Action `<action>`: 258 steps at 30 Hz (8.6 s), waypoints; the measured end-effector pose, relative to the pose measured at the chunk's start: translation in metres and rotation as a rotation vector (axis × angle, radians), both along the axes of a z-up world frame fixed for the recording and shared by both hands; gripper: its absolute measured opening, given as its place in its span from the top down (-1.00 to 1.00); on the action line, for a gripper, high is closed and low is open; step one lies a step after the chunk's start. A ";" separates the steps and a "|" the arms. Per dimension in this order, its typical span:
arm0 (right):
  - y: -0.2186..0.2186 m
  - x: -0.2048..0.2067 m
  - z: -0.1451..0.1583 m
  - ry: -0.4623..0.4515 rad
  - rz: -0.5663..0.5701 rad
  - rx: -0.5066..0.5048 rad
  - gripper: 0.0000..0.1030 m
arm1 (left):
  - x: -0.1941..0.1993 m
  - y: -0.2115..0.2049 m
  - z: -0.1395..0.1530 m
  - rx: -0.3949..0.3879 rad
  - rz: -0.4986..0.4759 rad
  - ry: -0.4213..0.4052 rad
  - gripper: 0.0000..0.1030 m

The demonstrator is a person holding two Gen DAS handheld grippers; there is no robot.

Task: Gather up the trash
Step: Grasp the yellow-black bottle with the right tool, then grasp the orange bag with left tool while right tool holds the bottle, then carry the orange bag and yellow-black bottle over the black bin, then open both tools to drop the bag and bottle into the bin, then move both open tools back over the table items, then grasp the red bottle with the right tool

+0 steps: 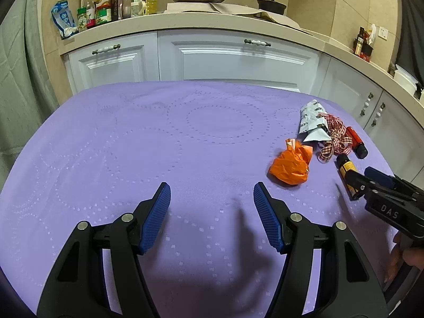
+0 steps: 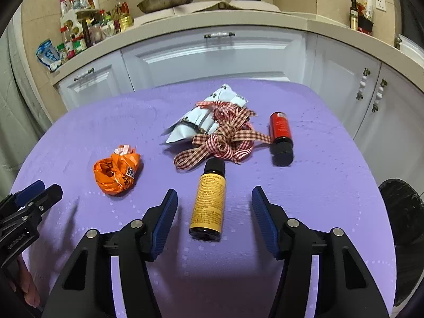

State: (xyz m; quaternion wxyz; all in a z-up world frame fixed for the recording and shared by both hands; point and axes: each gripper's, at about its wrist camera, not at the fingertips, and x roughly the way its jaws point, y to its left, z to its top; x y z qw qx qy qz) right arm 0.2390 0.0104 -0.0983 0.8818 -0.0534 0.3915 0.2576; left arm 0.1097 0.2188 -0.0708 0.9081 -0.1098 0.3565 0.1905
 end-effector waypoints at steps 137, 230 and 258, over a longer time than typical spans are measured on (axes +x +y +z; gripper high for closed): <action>-0.334 -0.036 0.012 -0.088 -0.571 0.117 0.52 | 0.090 -0.360 0.024 0.100 -0.655 -0.075 0.11; -0.042 0.086 0.007 0.003 -0.127 0.026 0.05 | 0.094 -0.048 0.006 0.133 -0.057 -0.001 -0.31; -0.081 0.091 0.001 0.031 -0.162 0.051 0.51 | 0.115 -0.107 0.003 0.065 -0.214 0.004 -0.31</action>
